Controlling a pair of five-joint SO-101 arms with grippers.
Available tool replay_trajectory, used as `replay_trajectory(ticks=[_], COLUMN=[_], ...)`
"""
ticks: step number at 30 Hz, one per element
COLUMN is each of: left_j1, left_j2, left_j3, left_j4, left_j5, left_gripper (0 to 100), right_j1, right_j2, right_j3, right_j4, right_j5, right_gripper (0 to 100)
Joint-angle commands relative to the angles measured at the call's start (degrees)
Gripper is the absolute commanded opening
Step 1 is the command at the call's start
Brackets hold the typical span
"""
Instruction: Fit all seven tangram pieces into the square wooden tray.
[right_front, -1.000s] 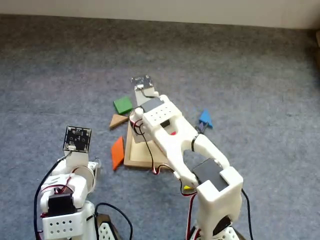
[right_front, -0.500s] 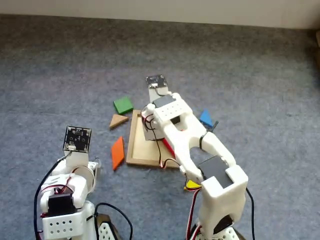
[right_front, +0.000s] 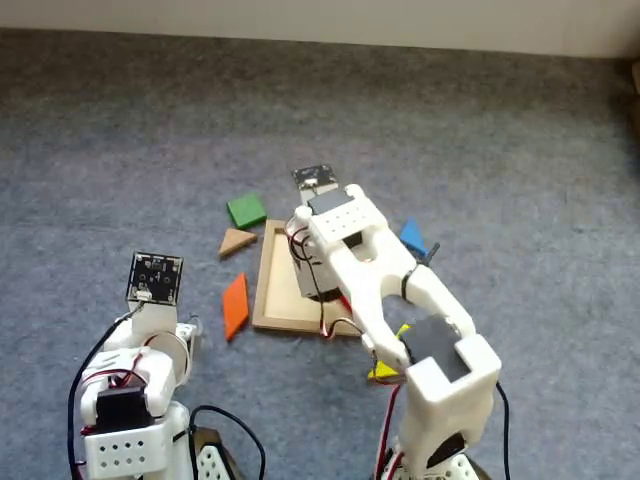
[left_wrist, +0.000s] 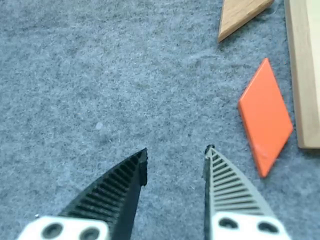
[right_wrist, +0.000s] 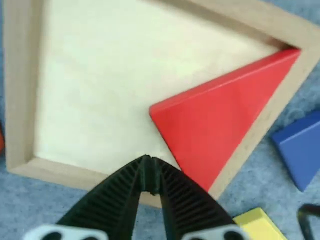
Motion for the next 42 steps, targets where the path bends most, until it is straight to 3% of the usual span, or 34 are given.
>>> replay_trajectory(ticks=[1,8,17,22,27,29,37,42], left_j1=[0.57,0.57,0.57,0.57,0.57,0.57,0.57,0.66], left_j2=[-3.03,-3.03,-3.03,-3.03,-3.03,-3.03,-3.03,-3.03], left_j3=[-0.22,-0.22,-0.22,-0.22,-0.22,-0.22,-0.22,-0.22], left_j4=[-0.97,-0.97,-1.05,-1.05,-1.05,-1.05,-1.05,-1.05], left_j5=[-0.53,-0.53,-0.53,-0.53,-0.53,-0.53,-0.53,-0.53], left_gripper=[19,19,19,19,19,19,19,19], right_j1=[-2.86,-2.15,5.76,11.82,16.57,16.92,14.11,14.11], right_j2=[-13.76,-36.09,-52.97,-53.23,-48.75,-46.37,-36.79,-28.79], right_j3=[0.13,14.29,34.59,38.73,39.96,39.87,39.96,40.04], right_j4=[2.51,4.00,3.56,3.82,3.65,3.56,3.47,-1.71], right_j5=[1.41,10.37,42.37,53.80,57.05,57.41,63.91,66.02], right_gripper=[0.5,0.5,0.6,5.4,31.5,37.3,38.3,38.4])
